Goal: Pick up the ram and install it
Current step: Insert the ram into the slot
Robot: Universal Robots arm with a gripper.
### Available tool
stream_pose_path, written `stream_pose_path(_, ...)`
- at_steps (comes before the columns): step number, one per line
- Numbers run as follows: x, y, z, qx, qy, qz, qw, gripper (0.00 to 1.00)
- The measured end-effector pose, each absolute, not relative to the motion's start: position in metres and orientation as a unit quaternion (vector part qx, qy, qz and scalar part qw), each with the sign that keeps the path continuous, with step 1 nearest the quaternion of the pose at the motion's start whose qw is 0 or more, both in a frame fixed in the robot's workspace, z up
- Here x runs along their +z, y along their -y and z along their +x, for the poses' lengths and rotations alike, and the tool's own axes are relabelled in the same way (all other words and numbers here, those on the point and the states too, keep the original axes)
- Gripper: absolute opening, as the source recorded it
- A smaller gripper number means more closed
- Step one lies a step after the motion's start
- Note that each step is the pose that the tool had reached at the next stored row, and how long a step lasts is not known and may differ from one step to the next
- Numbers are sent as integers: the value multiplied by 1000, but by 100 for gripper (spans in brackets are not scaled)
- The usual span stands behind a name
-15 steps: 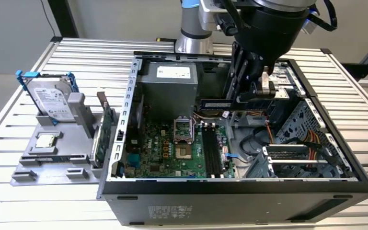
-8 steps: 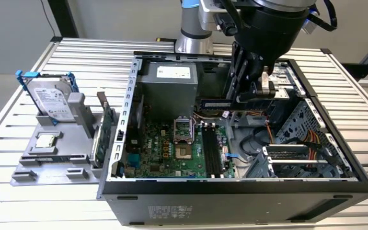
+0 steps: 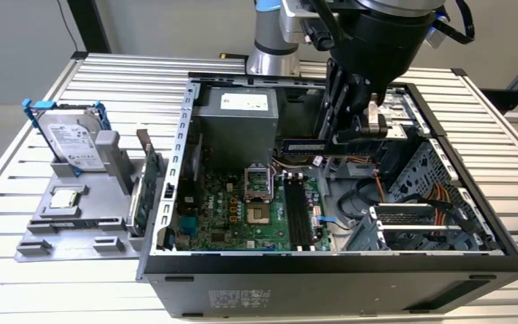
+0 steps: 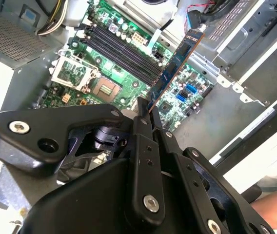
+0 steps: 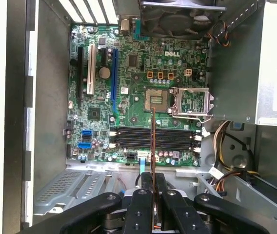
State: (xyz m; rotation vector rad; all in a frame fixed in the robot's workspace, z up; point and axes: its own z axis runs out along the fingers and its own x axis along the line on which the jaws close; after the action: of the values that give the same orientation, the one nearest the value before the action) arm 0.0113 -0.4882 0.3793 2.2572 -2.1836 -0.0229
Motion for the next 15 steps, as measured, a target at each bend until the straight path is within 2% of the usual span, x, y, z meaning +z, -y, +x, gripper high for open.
stream_pose_path(15,379,488,11,-7,756,655,0,0)
